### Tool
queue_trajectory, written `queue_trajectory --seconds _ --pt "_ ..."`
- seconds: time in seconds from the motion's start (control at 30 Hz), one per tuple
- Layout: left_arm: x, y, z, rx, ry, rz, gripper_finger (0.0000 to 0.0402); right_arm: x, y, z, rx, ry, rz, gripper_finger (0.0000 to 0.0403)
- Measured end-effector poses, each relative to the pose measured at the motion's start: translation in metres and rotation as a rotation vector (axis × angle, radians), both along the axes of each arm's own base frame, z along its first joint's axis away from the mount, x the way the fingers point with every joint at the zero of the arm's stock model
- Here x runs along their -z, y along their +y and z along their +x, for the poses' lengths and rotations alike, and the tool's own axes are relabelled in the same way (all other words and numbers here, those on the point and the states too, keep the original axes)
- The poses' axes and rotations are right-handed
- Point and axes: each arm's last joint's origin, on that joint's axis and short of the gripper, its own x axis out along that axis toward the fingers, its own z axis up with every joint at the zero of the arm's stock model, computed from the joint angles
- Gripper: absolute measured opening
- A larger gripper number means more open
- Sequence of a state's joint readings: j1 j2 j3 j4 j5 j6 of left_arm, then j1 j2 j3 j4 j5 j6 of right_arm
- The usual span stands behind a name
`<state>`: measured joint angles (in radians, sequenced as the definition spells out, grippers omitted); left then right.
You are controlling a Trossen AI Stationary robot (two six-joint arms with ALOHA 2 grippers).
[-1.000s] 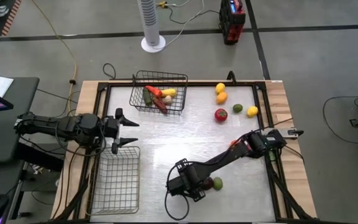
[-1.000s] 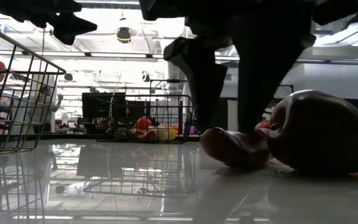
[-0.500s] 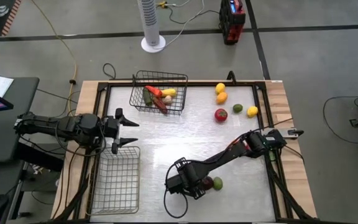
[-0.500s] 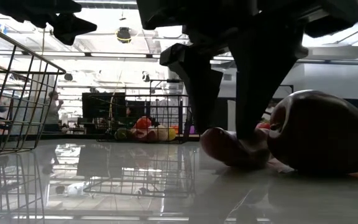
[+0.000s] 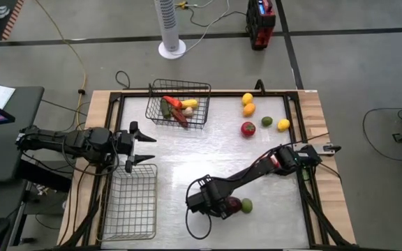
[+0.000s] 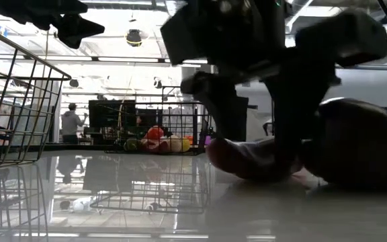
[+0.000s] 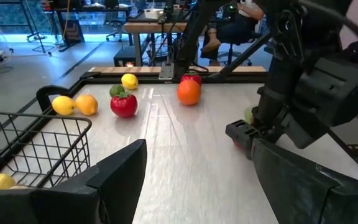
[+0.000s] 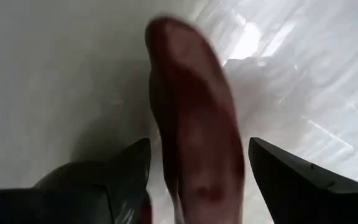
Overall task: Sort produce into baskets
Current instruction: Put the red chili pepper into the black wire basket
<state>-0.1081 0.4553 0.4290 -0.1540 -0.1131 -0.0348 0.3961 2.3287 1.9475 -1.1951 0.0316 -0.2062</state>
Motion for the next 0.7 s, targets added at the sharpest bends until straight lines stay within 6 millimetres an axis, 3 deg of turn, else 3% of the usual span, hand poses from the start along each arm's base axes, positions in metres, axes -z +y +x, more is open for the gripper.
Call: queue_trajectory --seconds 0.37,0.7 --pt "0.0 0.0 0.0 -0.006 0.002 0.006 0.0279 0.001 -0.018 0.006 0.034 -0.011 -0.046 0.0271" --pt "0.0 0.0 0.0 -0.006 0.004 0.007 0.0279 0.001 -0.034 0.012 0.1 -0.014 -0.047 0.0197"
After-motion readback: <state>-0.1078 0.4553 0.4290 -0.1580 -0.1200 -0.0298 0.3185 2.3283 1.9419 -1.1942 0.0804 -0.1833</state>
